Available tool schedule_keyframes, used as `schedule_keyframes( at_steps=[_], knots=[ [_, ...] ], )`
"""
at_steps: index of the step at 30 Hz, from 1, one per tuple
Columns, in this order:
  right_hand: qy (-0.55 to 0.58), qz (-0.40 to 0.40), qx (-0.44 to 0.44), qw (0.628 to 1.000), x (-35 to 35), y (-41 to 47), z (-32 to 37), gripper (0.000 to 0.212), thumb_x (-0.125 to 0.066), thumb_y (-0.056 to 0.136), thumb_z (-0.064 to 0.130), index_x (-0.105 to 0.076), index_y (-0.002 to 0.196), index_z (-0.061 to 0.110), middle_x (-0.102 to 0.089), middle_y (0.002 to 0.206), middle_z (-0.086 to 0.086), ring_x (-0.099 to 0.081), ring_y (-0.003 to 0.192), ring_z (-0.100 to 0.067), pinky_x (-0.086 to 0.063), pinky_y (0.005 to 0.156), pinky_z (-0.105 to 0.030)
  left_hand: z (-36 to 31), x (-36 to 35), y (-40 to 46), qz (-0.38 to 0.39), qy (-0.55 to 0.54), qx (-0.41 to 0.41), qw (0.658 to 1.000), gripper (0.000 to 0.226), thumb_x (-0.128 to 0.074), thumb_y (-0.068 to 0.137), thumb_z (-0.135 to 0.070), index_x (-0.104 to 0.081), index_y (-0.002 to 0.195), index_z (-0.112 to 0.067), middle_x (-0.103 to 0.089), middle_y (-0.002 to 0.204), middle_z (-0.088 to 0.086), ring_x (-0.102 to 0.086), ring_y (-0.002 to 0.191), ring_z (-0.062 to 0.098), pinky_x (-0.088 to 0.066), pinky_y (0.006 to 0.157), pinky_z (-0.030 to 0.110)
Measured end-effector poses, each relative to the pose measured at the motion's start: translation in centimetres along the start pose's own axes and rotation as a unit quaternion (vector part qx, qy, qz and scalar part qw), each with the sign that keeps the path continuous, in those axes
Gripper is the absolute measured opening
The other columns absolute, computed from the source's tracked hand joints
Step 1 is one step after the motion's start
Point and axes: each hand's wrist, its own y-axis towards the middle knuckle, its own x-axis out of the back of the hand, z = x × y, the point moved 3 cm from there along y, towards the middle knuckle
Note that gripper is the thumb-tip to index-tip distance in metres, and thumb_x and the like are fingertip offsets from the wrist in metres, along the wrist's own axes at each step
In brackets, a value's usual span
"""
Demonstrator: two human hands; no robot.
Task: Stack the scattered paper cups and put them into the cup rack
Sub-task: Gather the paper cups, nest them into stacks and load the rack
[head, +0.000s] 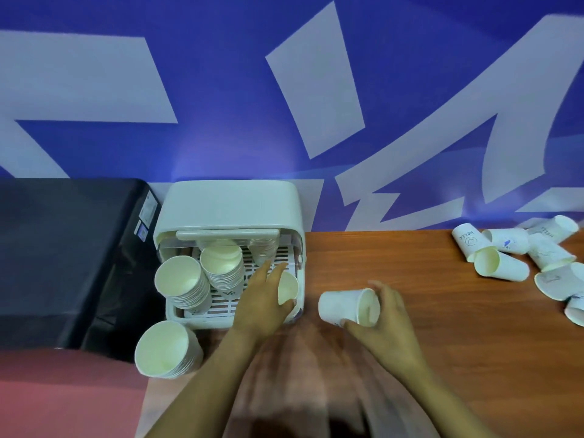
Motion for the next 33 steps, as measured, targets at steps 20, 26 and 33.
schedule_keyframes(
  at_steps=[20,26,33],
  knots=[
    [-0.276,0.194,0.131,0.932,-10.3,4.2,4.8,0.086,-0.063,0.081,0.042,-0.014,0.15,0.027,-0.019,0.156,0.004,-0.023,0.139,-0.022,-0.028,0.112,-0.036,2.6,5.0,-7.6,-0.083,-0.091,0.004,0.992,0.064,-0.062,0.086,-0.023,-0.034,0.143,-0.031,-0.033,0.145,-0.013,-0.04,0.121,-0.001,-0.045,0.097,0.028],
    [-0.209,0.192,0.124,0.951,-8.2,3.3,3.6,0.071,-0.061,0.085,0.035,-0.026,0.146,0.027,-0.034,0.147,0.005,-0.038,0.131,-0.019,-0.037,0.105,-0.034,1.4,5.3,-7.4,-0.075,-0.064,-0.006,0.995,0.064,-0.064,0.087,-0.025,-0.034,0.143,-0.028,-0.035,0.144,-0.01,-0.037,0.131,0.009,-0.034,0.1,0.02],
    [-0.201,0.228,0.055,0.951,-2.3,-1.8,-1.7,0.043,-0.064,0.085,0.032,-0.055,0.125,0.017,-0.057,0.124,-0.003,-0.053,0.117,-0.019,-0.04,0.098,-0.028,-2.0,2.8,-7.8,-0.031,-0.07,-0.026,0.997,0.056,-0.061,0.087,-0.026,-0.04,0.139,-0.025,-0.045,0.14,-0.003,-0.042,0.13,0.016,-0.033,0.105,0.026]
  ],
)
